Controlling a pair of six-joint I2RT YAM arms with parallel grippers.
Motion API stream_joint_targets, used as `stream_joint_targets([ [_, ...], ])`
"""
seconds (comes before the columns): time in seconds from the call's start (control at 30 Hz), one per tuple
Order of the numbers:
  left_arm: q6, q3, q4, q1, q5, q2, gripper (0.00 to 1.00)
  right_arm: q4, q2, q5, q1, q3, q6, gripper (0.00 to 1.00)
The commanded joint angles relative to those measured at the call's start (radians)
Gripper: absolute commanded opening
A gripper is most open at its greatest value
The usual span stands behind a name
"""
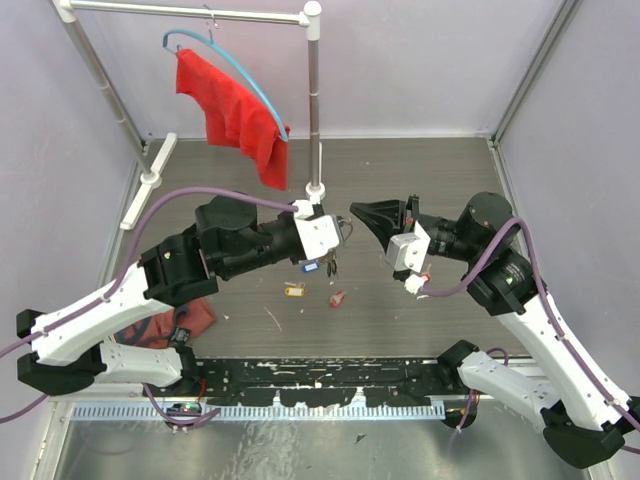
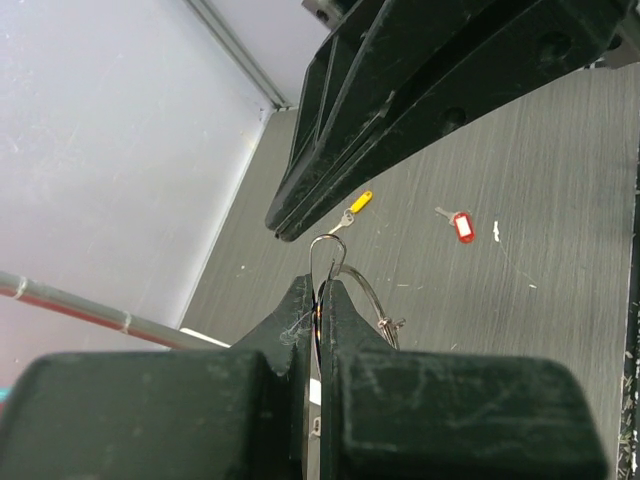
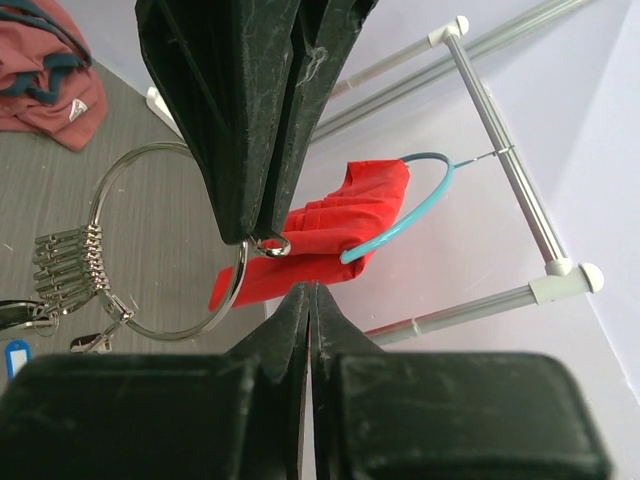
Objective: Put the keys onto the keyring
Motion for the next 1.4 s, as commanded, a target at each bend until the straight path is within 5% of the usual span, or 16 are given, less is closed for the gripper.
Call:
stream_joint_targets([
  [0.0, -0.011, -0.019, 0.021, -0.004, -0.075, -0.021, 0.00, 0.024, -0.030, 0.072, -0.001, 0.034, 0.031, 0.07],
  [0.1, -0.036, -0.035, 0.022, -0.002, -0.156, -0.022, 0.00, 0.016, -0.035, 0.165, -0.002, 0.037, 0.179, 0.09],
  [0.3, -0.155, -0.091, 0.013, 0.108, -0.163, -0.052, 0.00, -0.045, -0.021, 0.528, -0.001, 0.025, 0.816, 0.17],
  [0.4, -0.206, -0.114, 0.008, 0.182, -0.142, -0.073, 0.00, -0.214, 0.018, 0.774, -0.002, 0.047, 1.075, 0.32],
  [0.57, -0.278, -0.134, -0.021, 0.300, -0.132, -0.088, 0.00, -0.436, 0.131, 0.777, -0.002, 0.072, 1.194, 0.38],
  [0.77, -0.320, -0.154, -0.036, 0.356, -0.146, -0.097, 0.00, -0.421, 0.159, 0.708, 0.021, -0.097, 1.383, 0.42],
  [1.1, -0.378, -0.165, -0.036, 0.398, -0.156, -0.116, 0.00, -0.130, 0.198, 0.911, 0.461, -0.402, 1.580, 0.53],
  [1.37, -0.393, -0.168, -0.050, 0.400, -0.153, -0.147, 0.00, -0.123, 0.508, 1.083, 0.617, -0.287, 1.553, 0.53],
])
